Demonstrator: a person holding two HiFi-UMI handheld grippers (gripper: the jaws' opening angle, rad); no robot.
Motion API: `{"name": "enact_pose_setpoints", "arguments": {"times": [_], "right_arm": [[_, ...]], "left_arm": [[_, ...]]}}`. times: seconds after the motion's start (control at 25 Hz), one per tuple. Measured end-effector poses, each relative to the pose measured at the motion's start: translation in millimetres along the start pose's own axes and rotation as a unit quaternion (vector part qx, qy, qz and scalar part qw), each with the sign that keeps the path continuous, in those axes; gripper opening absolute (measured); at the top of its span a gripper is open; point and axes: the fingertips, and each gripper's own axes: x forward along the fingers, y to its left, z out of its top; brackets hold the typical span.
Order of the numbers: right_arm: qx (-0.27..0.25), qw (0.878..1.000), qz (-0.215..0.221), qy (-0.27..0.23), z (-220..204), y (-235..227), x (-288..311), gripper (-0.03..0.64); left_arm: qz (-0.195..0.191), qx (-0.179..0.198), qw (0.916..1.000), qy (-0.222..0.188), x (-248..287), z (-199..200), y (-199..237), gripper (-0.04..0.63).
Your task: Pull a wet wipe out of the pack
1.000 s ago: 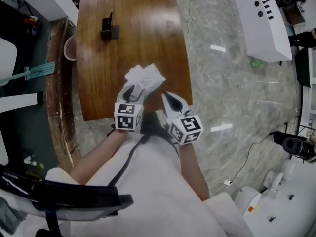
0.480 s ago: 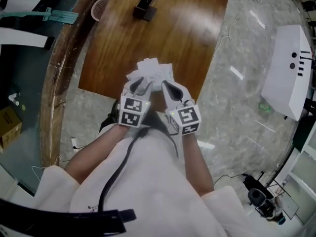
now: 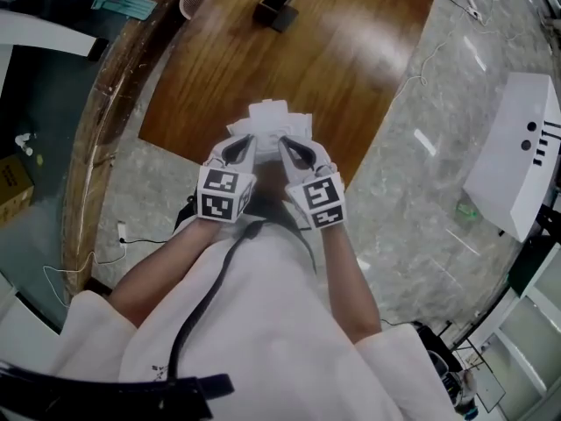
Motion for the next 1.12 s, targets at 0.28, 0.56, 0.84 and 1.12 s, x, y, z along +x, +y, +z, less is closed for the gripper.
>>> {"name": "enact_pose_setpoints", "arguments": {"times": [0.28, 0.56, 0.84, 1.12], "right_arm": [[-0.017, 0.999, 0.032, 0.027, -9.5, 10.9, 16.2, 0.008], [-0.048, 0.995, 0.049, 0.069, -24.6, 21.4, 19.1, 0.057], [-0.044, 0.995, 0.028, 0.085, -33.0, 3.0, 7.7, 0.071], [-0.078, 0.991, 0.054, 0.098, -21.7, 21.8, 25.6, 0.071]], "left_arm": [[-0.004, -0.024, 0.9994, 0.023, 2.4, -19.9, 10.6, 0.014], [-0.022, -0.031, 0.9984, 0.042, 7.2, -28.3, 13.7, 0.02], [-0.034, -0.03, 0.9977, 0.051, 8.6, -32.6, 14.3, 0.021], [-0.05, -0.028, 0.9967, 0.057, 9.9, -33.6, 13.1, 0.021]]}}
